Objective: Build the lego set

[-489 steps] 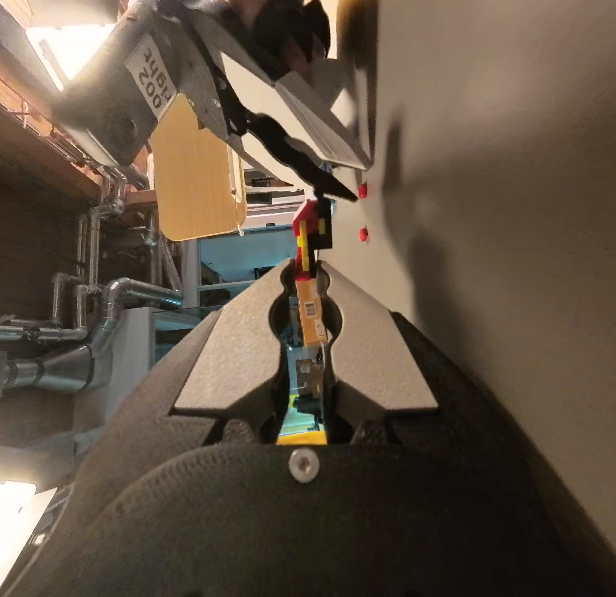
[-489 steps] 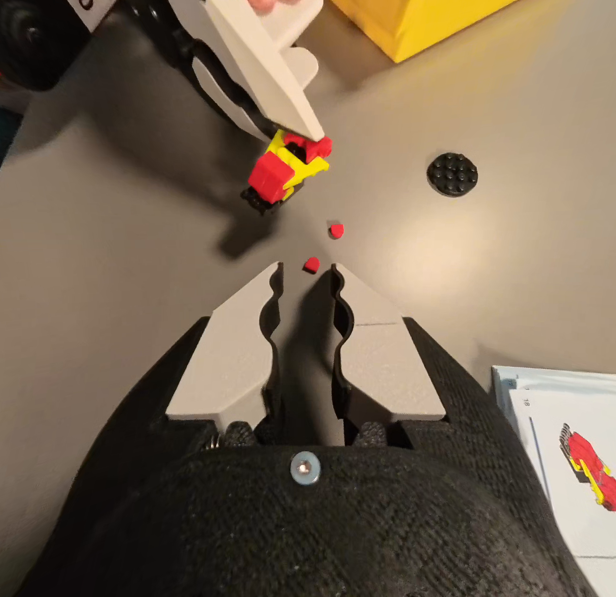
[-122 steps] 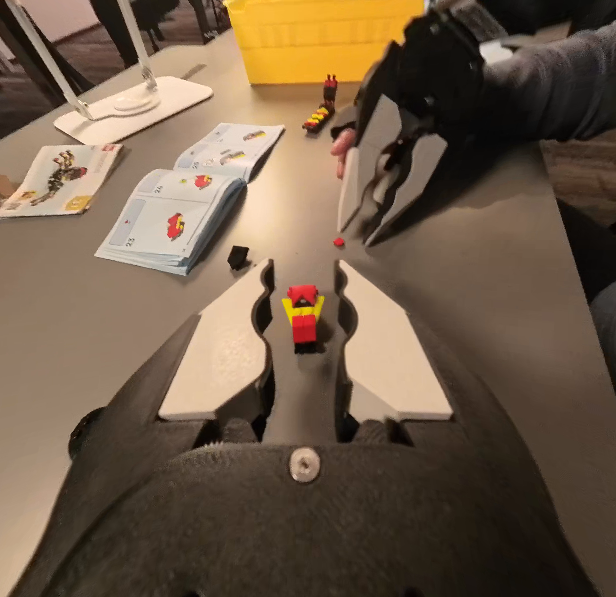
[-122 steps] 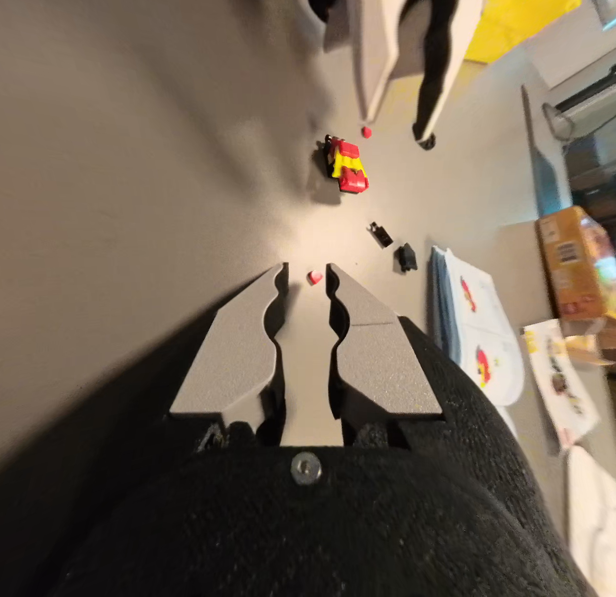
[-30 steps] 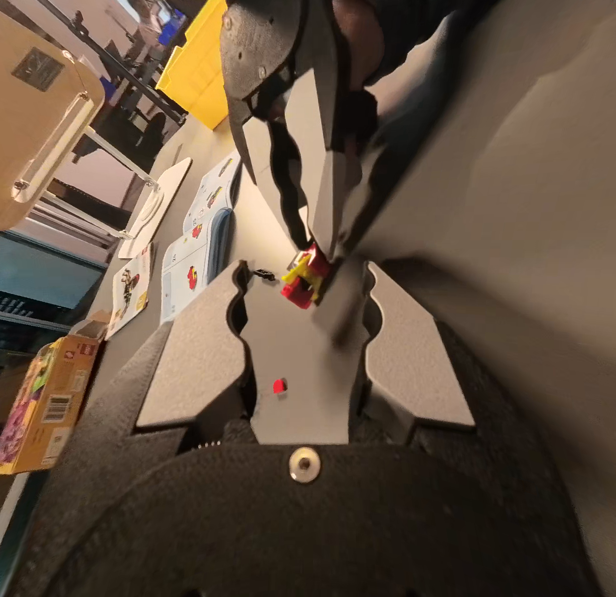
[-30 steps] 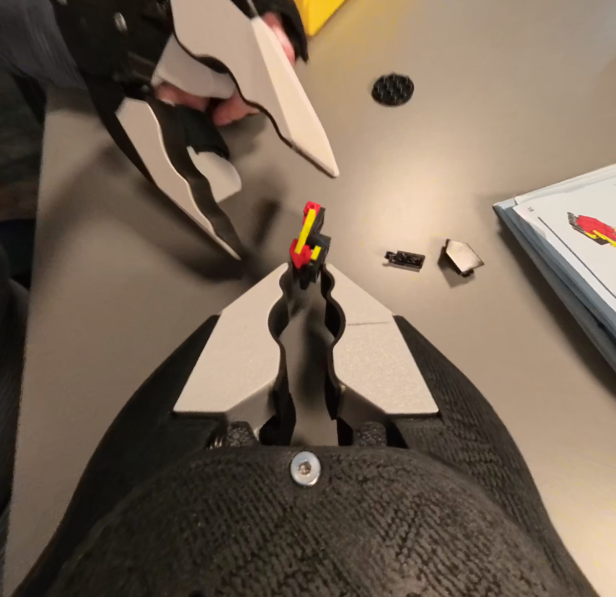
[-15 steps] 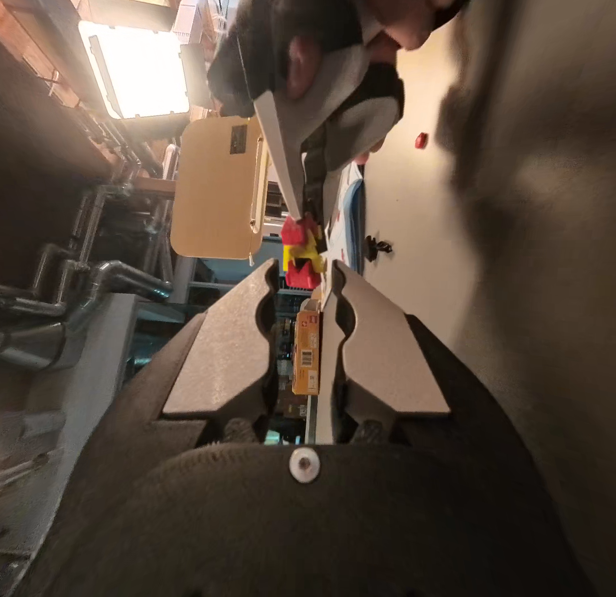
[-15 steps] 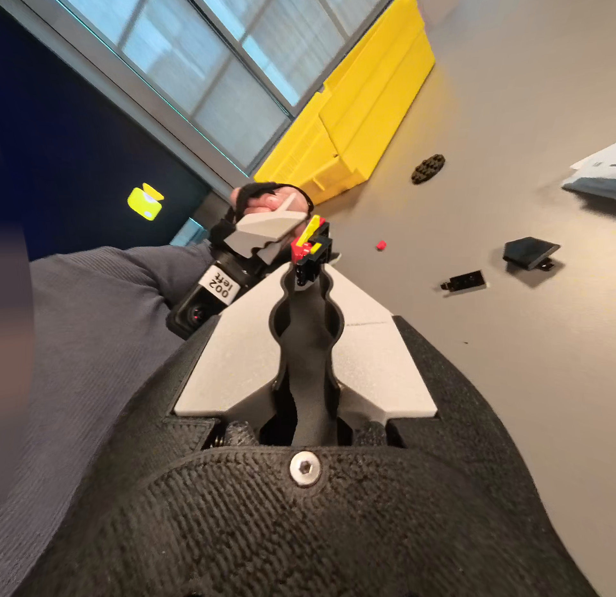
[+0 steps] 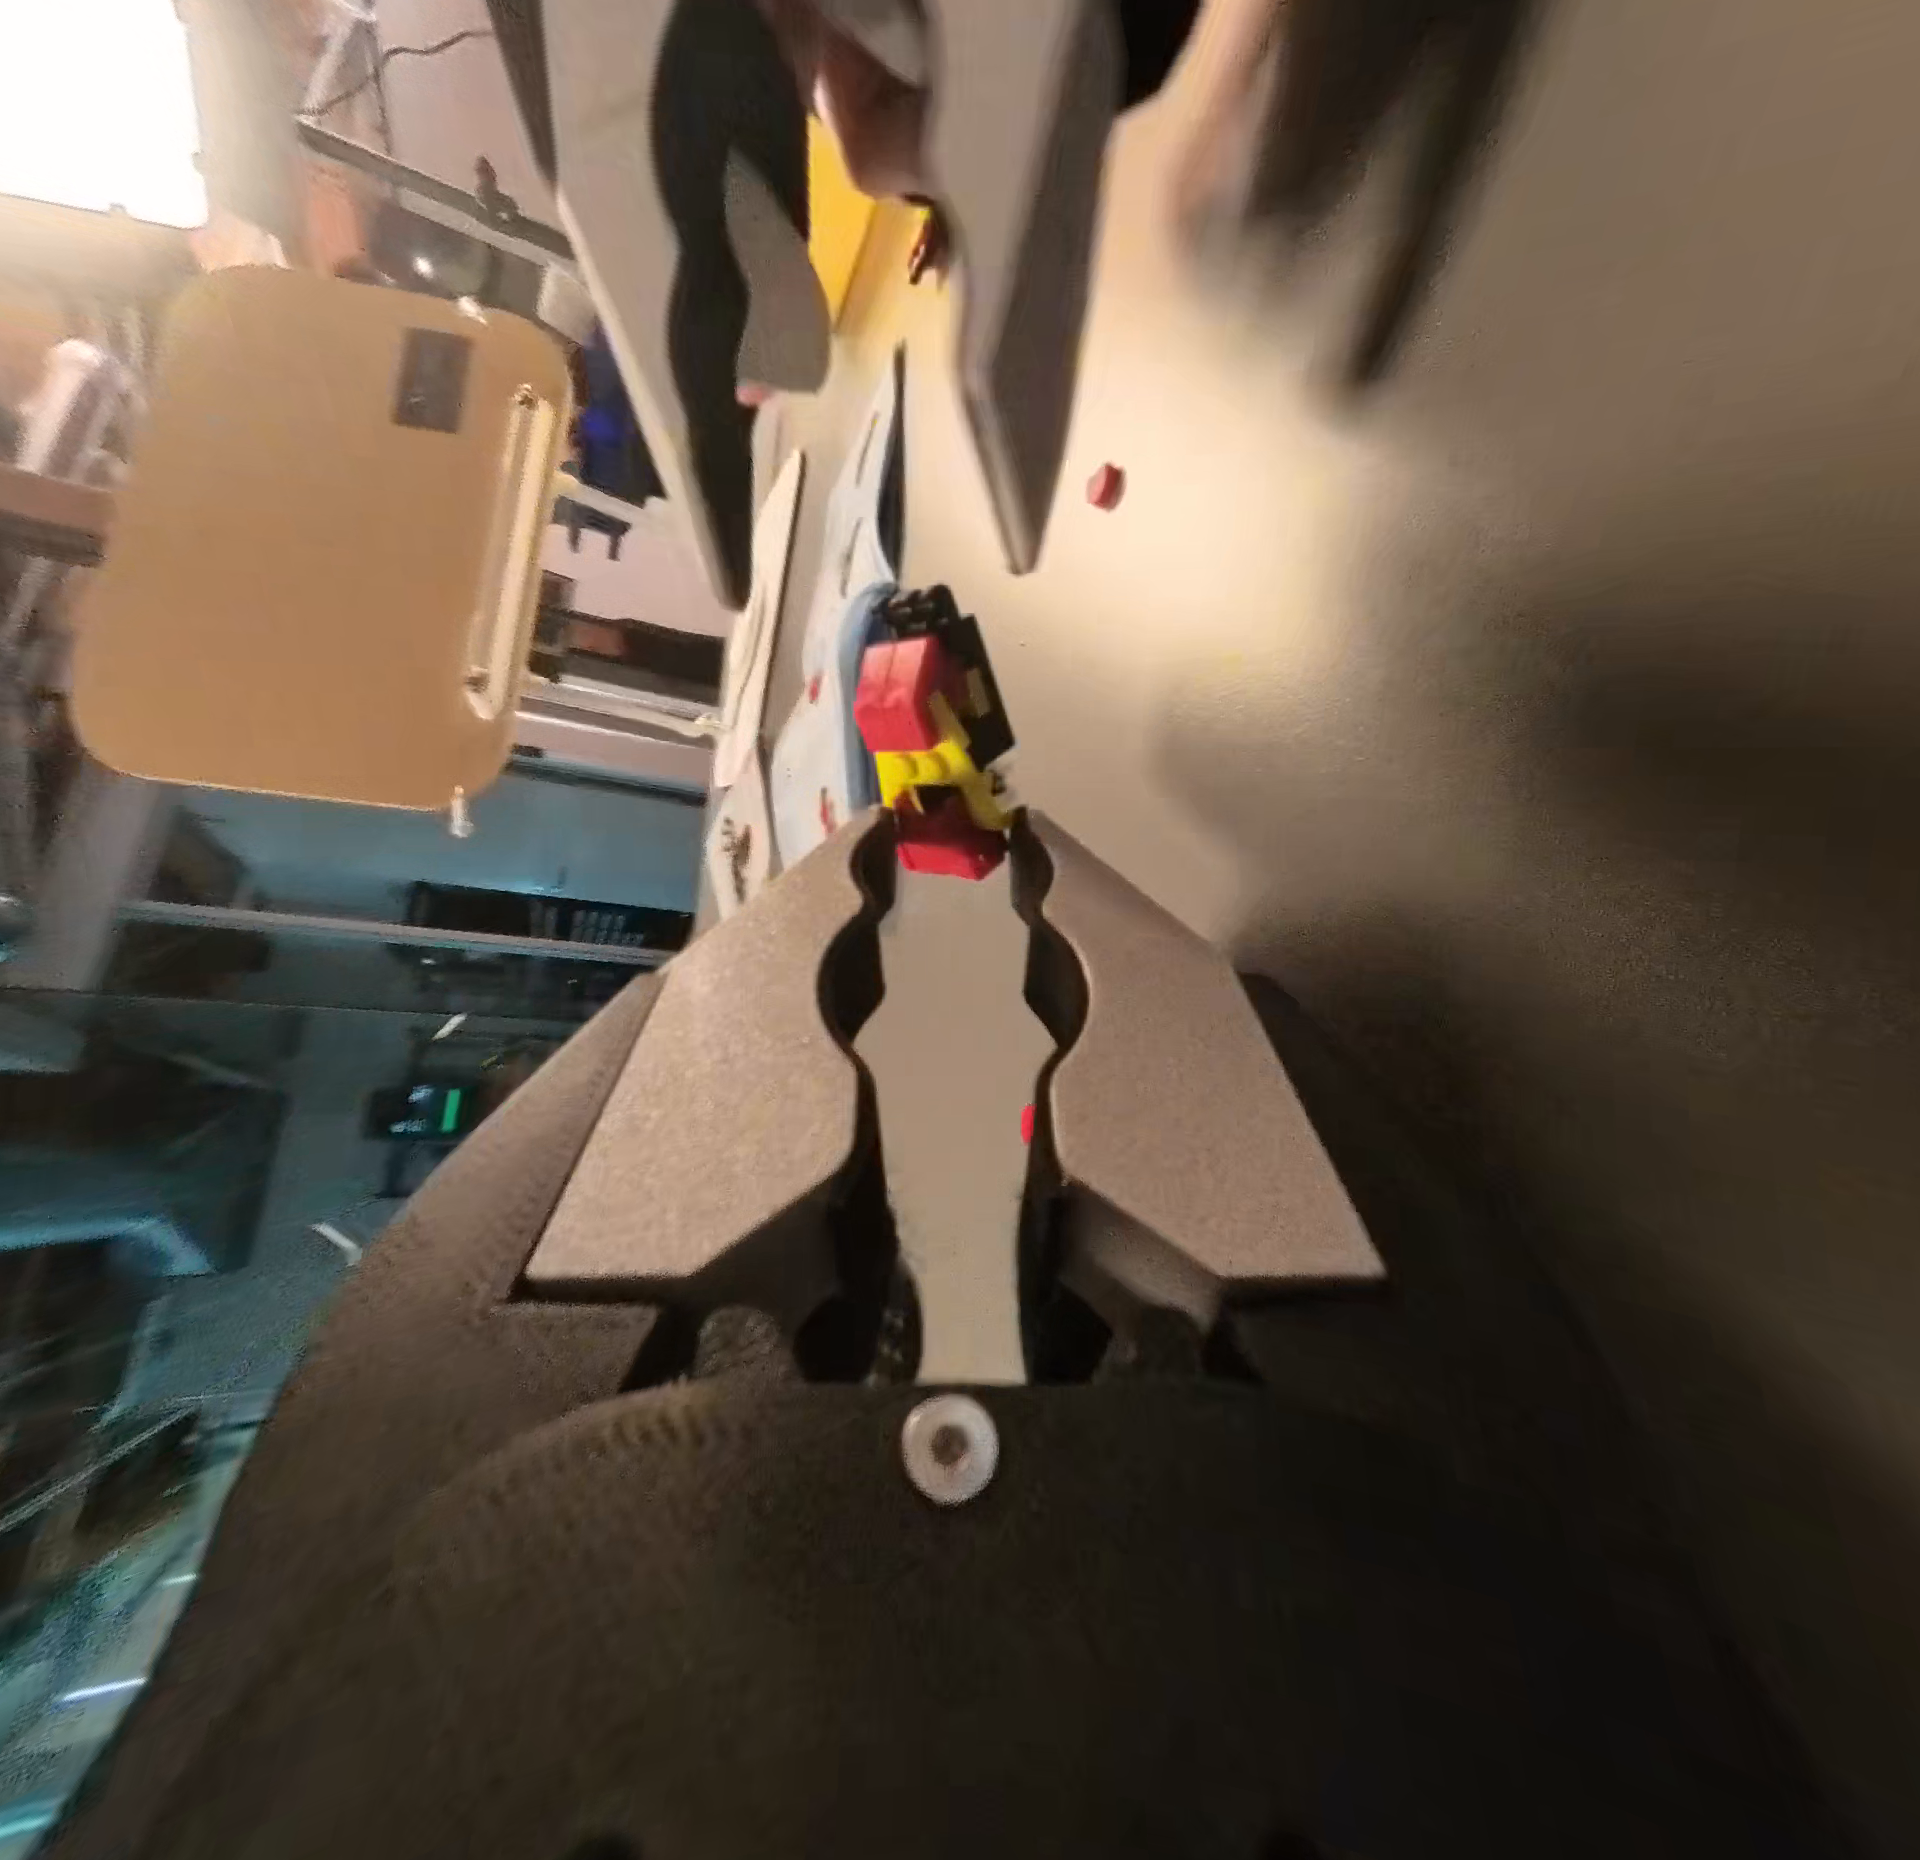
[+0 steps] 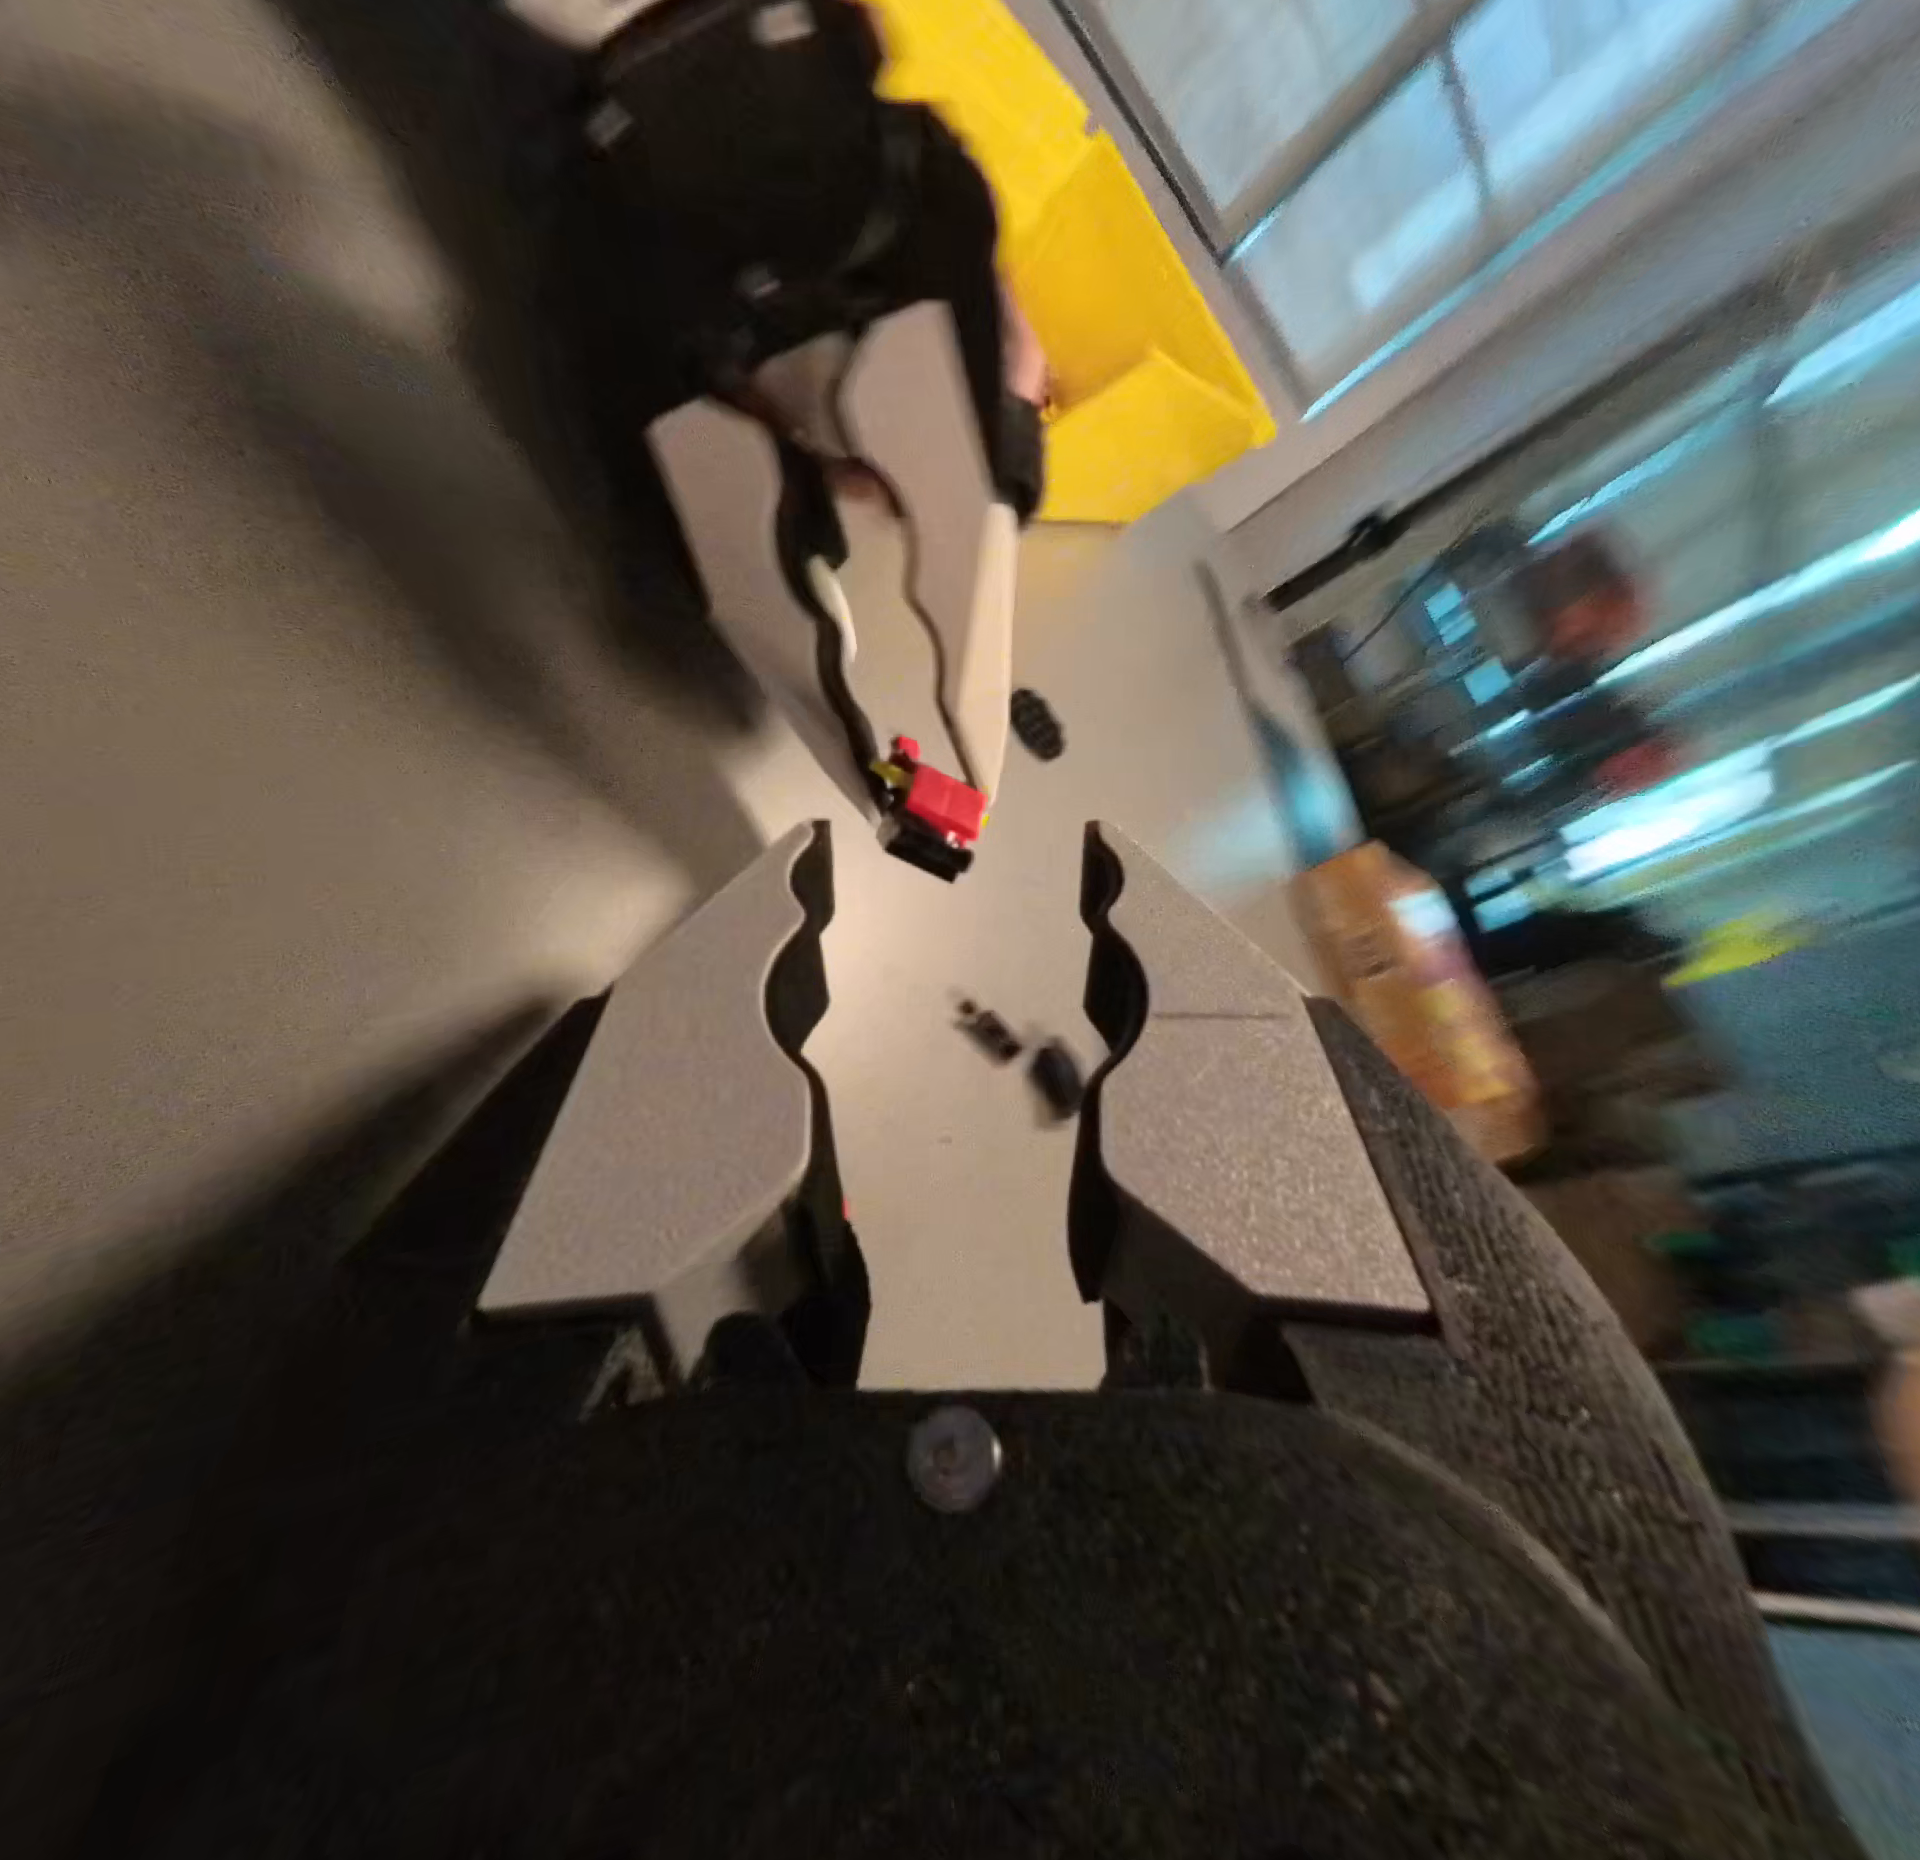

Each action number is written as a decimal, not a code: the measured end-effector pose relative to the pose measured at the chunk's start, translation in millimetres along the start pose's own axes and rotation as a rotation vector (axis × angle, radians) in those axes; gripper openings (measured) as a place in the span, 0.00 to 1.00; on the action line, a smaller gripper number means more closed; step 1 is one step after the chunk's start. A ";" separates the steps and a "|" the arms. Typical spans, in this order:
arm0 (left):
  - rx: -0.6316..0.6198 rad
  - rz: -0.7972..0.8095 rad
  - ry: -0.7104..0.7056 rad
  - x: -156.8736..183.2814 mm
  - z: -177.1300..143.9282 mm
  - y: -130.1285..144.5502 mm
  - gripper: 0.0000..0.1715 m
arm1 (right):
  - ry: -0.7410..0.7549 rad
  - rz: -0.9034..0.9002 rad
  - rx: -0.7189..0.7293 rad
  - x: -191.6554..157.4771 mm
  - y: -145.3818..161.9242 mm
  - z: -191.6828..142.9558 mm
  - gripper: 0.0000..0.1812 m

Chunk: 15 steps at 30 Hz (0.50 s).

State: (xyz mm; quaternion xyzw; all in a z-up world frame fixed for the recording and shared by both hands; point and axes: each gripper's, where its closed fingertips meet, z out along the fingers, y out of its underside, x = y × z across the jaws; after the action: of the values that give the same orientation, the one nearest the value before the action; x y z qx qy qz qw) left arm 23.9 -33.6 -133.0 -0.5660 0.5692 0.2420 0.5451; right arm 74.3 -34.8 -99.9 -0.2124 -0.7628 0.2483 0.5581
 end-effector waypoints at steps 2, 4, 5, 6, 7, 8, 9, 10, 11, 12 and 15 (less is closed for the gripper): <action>0.027 -0.058 0.058 4.8 -0.9 -1.7 0.12 | 0.015 -0.233 -0.022 -12.8 -3.1 2.6 0.24; 0.064 -0.111 0.131 13.1 -2.4 -4.9 0.12 | 0.023 -0.337 -0.073 -17.4 0.1 5.5 0.21; 0.066 -0.115 0.165 17.8 -2.4 -4.7 0.12 | 0.030 -0.376 -0.082 -18.2 0.4 6.1 0.20; 0.073 -0.110 0.197 23.4 -2.6 -5.7 0.12 | 0.026 -0.400 -0.082 -20.5 0.8 6.4 0.20; 0.083 -0.097 0.210 26.5 -3.0 -7.3 0.12 | 0.010 -0.410 -0.084 -24.1 2.1 7.0 0.19; 0.094 -0.080 0.210 27.3 -3.7 -9.4 0.12 | -0.005 -0.415 -0.091 -27.0 4.1 7.9 0.18; 0.105 -0.074 0.213 28.5 -4.5 -11.8 0.12 | -0.016 -0.422 -0.100 -29.2 6.2 8.7 0.18; 0.113 -0.072 0.218 29.3 -5.1 -13.4 0.12 | -0.027 -0.432 -0.107 -31.7 7.9 9.5 0.18; 0.118 -0.072 0.220 29.8 -5.4 -14.0 0.12 | -0.038 -0.441 -0.113 -34.3 9.2 10.1 0.16; 0.121 -0.078 0.220 29.5 -5.5 -14.2 0.12 | -0.046 -0.446 -0.118 -36.2 9.8 10.5 0.11; 0.128 -0.125 0.217 27.1 -5.0 -14.5 0.12 | -0.034 -0.406 -0.148 -32.9 11.6 11.5 0.09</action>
State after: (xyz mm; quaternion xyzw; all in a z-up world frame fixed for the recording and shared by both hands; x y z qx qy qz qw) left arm 41.8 -51.8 -150.8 -0.5874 0.6026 0.1079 0.5293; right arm 73.3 -47.1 -134.5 -0.0904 -0.8153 0.0775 0.5667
